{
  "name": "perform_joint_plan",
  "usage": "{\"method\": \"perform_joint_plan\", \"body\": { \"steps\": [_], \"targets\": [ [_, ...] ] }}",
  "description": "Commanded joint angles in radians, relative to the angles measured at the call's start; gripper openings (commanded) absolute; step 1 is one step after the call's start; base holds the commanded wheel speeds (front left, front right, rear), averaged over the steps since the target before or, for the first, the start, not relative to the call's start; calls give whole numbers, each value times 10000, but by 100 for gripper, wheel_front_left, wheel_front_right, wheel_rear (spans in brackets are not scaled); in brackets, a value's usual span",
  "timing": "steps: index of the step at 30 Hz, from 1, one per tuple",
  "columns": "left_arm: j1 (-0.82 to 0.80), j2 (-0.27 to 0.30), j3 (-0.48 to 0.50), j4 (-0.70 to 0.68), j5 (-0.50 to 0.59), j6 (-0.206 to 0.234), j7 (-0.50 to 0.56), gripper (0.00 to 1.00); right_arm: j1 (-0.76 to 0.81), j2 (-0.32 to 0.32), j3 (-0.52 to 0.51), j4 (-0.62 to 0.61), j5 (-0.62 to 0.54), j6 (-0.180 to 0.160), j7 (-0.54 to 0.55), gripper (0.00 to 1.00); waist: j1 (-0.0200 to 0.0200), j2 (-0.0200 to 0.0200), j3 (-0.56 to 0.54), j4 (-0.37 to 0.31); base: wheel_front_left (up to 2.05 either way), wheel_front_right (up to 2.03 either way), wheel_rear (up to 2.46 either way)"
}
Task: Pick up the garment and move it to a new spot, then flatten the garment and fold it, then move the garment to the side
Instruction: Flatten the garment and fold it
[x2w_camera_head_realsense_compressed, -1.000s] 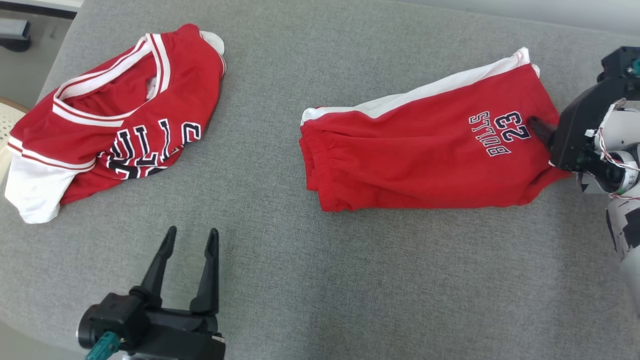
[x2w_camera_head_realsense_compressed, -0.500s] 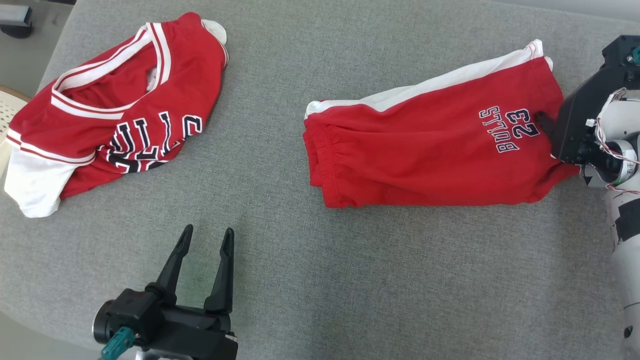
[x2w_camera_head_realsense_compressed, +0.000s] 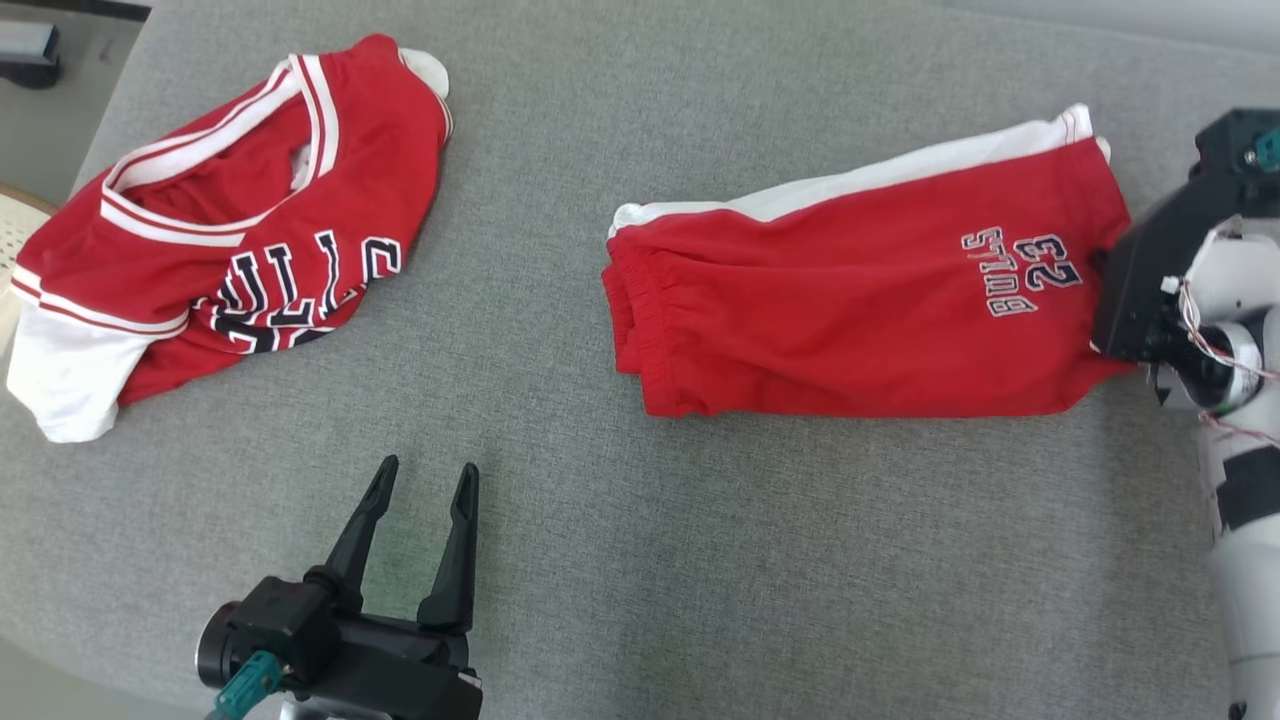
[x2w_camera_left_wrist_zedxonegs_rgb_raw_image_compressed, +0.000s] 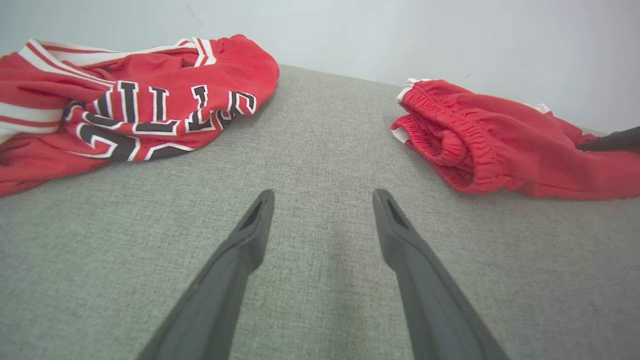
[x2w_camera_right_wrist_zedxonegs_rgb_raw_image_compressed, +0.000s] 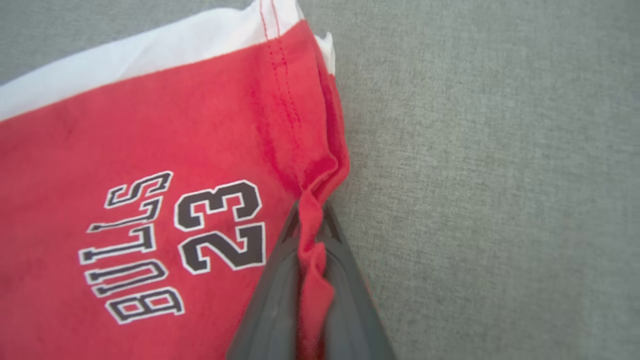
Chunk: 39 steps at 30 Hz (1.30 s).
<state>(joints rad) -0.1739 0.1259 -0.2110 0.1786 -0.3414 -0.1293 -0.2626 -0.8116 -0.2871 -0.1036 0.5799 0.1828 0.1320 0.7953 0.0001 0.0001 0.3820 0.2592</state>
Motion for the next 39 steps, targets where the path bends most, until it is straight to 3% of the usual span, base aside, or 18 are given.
{"method": "perform_joint_plan", "body": {
  "steps": [1,14,24,34,39],
  "targets": [
    [32,-1,-5,33,61,-6,-32,100,522,-114,-101,-128,89,-21,-27,0,-1,-1,-212,-64,0,0,0],
    [589,156,215,106,-85,-7,-32,100,2919,-224,-1706,-2938,-47,-21,-457,0,-1,-1,-1178,-704,0,0,0],
    [748,230,134,137,-102,-7,-32,100,3579,-233,-2508,-3646,-1175,-21,-1340,0,-1,-1,-1551,-1226,0,0,0],
    [787,251,24,222,-199,-9,-32,100,3220,581,-794,-4007,-533,-21,-1171,0,-1,-1,-1842,-1238,0,0,0],
    [792,207,-53,264,-240,-10,-32,100,2873,1050,115,-3611,-382,-21,-963,0,-1,-1,-1856,-1076,0,0,0]
  ]
}}
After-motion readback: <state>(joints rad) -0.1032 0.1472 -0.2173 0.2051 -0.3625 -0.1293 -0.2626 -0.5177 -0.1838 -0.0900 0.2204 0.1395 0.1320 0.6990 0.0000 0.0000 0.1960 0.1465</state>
